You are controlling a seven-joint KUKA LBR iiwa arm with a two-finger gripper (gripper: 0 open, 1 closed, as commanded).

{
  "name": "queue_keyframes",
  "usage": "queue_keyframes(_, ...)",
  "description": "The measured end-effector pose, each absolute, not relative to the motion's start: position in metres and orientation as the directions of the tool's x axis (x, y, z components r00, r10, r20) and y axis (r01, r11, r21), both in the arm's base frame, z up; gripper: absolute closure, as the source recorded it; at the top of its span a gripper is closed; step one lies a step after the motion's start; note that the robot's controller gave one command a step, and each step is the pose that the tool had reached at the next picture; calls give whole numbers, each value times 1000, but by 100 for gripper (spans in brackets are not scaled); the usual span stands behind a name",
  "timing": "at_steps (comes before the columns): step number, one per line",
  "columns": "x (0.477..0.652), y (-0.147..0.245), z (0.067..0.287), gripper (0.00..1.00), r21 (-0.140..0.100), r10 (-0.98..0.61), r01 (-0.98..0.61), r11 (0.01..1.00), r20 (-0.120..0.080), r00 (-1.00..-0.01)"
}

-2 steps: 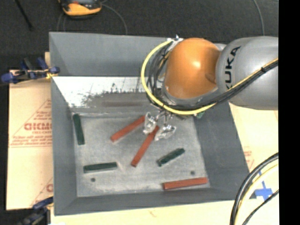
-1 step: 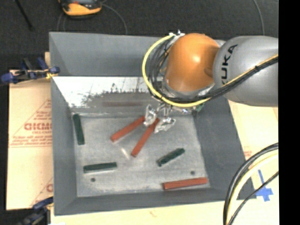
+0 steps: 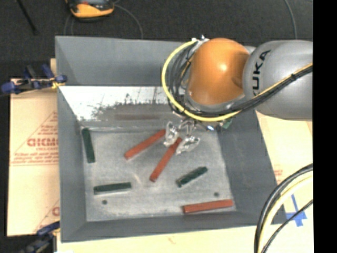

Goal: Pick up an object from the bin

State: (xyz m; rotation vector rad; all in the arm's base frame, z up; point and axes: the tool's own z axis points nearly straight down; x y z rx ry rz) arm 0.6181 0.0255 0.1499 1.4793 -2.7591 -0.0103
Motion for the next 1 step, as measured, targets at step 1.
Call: queue_keyframes(1, 631, 14, 145, 100, -16, -810, -810, 587, -15, -587)
